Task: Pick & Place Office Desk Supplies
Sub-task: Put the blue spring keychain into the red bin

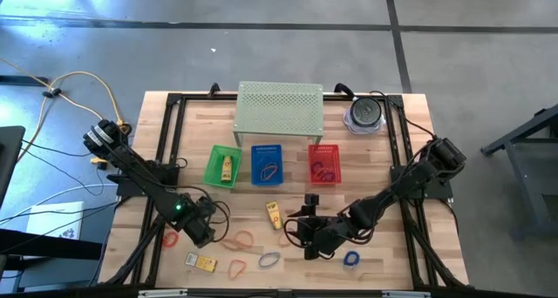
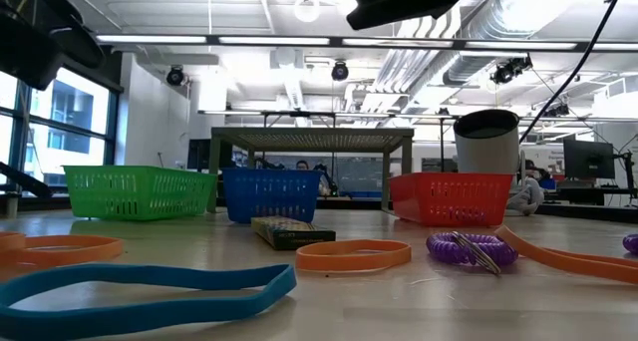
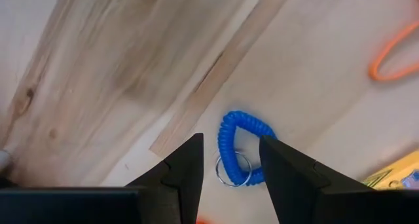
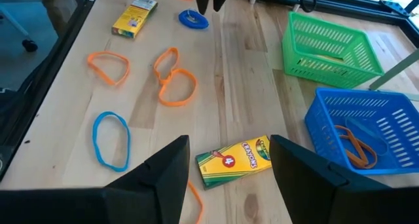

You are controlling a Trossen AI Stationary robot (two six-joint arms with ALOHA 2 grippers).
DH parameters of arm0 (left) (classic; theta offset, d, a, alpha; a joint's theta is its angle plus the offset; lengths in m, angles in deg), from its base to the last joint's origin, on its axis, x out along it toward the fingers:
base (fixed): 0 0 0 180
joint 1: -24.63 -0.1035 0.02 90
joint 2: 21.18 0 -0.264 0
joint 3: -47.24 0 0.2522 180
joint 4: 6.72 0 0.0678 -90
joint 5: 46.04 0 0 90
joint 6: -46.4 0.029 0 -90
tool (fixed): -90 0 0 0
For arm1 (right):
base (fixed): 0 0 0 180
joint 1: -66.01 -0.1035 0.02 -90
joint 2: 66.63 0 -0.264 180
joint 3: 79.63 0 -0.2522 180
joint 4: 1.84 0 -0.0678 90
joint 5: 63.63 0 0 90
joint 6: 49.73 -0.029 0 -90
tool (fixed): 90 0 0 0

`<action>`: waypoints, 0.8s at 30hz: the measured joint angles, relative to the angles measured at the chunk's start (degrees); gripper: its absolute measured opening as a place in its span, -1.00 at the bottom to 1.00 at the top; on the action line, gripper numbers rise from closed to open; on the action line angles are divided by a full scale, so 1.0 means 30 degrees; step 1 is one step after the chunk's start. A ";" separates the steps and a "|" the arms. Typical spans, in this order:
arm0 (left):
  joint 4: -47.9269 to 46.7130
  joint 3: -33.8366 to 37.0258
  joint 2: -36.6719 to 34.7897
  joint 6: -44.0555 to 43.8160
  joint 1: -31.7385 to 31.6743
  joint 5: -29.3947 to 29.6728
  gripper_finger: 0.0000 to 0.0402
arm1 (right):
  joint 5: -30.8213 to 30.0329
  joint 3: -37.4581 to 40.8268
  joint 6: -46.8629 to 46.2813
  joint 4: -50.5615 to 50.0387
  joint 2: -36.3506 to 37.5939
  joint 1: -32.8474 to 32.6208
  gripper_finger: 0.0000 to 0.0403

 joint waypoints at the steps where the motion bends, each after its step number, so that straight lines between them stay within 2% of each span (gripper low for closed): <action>1: -0.0023 0.0000 0.0000 -0.0305 -0.0043 0.0026 -0.29 | 0.0000 0.0000 -0.0001 0.0002 0.0000 0.0000 -0.01; 10: -0.0007 0.0000 0.0000 0.0387 0.0249 0.0156 -0.29 | -0.0007 0.0000 -0.0001 -0.0012 0.0000 0.0007 -0.01; 14: 0.0007 0.0000 0.0000 -0.0266 0.0672 -0.0227 -0.29 | -0.0007 0.0000 -0.0001 -0.0016 0.0000 0.0007 -0.01; 19: -0.0009 0.0007 0.0021 -0.1476 0.0732 0.0659 -0.29 | -0.0007 0.0000 -0.0001 0.0004 0.0000 0.0007 -0.01; 24: -0.0060 0.0022 0.0073 -0.2673 0.0752 0.0078 -0.29 | -0.0007 0.0000 -0.0001 0.0060 0.0000 0.0007 -0.01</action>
